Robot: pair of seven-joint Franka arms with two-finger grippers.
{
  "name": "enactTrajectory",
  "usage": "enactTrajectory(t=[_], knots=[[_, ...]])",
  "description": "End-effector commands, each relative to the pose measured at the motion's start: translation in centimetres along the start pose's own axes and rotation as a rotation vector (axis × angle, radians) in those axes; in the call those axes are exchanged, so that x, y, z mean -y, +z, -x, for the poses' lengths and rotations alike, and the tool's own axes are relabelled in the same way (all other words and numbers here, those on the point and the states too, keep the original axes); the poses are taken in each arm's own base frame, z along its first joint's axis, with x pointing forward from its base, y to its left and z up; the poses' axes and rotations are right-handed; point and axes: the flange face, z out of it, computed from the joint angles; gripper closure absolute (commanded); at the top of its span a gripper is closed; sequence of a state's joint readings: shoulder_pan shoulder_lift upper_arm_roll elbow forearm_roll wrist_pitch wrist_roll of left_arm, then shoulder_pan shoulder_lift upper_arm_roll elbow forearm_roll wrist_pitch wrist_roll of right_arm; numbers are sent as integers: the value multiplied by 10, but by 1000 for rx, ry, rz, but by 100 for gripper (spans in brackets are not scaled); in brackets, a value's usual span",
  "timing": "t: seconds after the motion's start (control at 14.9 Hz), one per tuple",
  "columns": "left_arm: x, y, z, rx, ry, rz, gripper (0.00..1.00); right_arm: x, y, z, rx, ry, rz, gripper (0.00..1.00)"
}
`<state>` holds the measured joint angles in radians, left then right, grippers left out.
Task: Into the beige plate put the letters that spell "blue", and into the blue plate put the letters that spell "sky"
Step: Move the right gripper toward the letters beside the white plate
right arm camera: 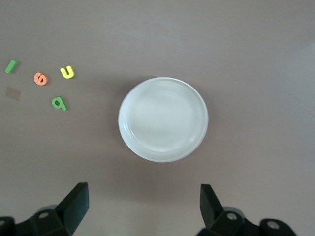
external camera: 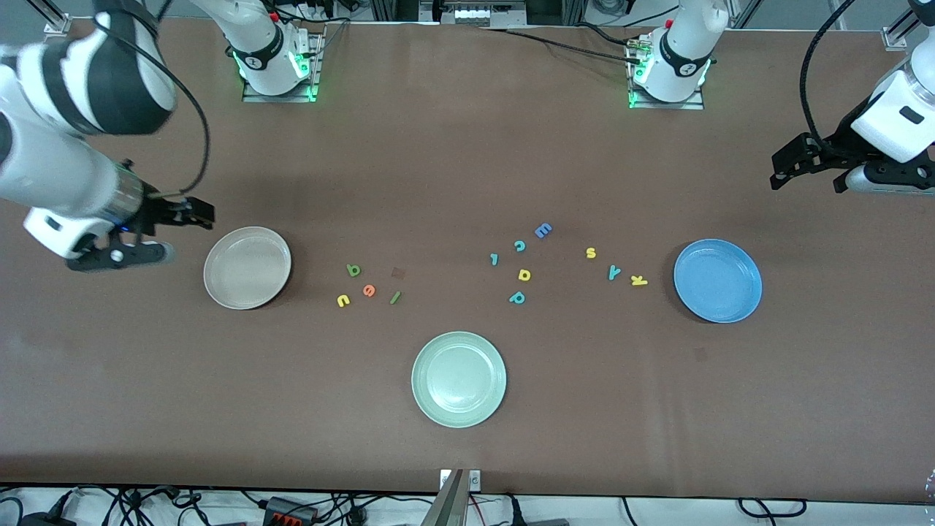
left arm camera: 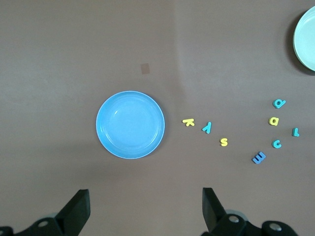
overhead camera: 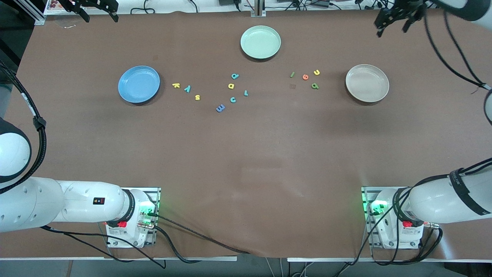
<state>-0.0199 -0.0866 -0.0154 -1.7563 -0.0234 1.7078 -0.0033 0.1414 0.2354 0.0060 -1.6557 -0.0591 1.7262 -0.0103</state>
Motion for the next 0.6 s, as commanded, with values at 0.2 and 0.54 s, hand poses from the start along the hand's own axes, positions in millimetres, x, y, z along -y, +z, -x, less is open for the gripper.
enactTrajectory(t=[0.2,0.54], knots=[[-1,-7,4,-2,9,4,0,73,48,-25,7,9,-16,0],[-7,6,4,58,27,6,0,103,107,-34,45,5,-94,0]])
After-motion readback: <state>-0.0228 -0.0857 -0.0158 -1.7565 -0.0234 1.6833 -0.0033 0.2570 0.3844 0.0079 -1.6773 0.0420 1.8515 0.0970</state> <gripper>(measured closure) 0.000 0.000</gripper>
